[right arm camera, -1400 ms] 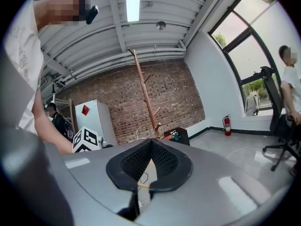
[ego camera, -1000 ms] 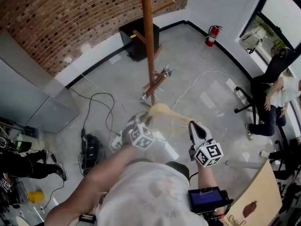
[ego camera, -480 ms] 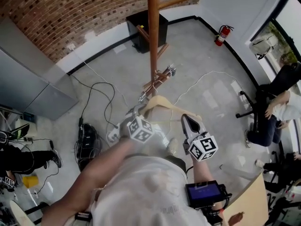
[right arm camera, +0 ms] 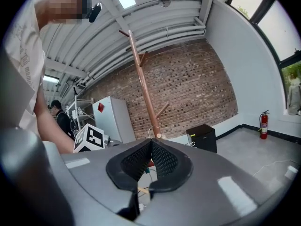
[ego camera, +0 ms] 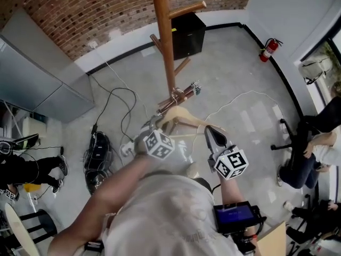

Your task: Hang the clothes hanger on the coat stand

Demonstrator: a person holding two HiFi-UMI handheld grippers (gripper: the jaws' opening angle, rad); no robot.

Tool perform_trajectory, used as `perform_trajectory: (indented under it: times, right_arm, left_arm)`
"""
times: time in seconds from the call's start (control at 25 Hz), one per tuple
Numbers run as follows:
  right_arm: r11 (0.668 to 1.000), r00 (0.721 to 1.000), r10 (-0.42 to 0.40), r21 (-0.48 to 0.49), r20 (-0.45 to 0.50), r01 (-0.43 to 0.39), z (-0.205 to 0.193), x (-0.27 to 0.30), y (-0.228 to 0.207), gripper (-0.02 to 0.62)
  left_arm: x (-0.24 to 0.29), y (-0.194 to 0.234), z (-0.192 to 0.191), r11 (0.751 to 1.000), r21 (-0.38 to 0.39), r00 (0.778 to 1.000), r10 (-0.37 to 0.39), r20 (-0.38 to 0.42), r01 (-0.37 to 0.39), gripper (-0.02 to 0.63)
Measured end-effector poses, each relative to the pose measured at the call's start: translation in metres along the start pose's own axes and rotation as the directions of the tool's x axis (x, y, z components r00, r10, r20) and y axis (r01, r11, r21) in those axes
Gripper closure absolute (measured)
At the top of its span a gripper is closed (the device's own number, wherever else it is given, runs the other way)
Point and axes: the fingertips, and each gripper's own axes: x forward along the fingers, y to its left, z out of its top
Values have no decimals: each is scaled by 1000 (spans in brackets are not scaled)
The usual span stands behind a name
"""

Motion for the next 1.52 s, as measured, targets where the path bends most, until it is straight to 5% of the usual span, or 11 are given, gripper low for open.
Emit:
perform_trajectory:
  times: [0.6,1.12,1.52]
  right_arm:
    - [989,986,144,-30,-90,-147,8,13,-37,581]
    - [980,976,179,-60,-122,-188,12,3,-51,581]
    - [972,967,212,-73,-143,-224,9,-1,-51,581]
  left_arm:
    - [45,-11,-25,992,-25,980,121,-157,-126,506]
    - [77,0,-39,962,120,947,263,-185,-244,503]
    - [78,7,-45,954,156,939,284,-194,-256,491]
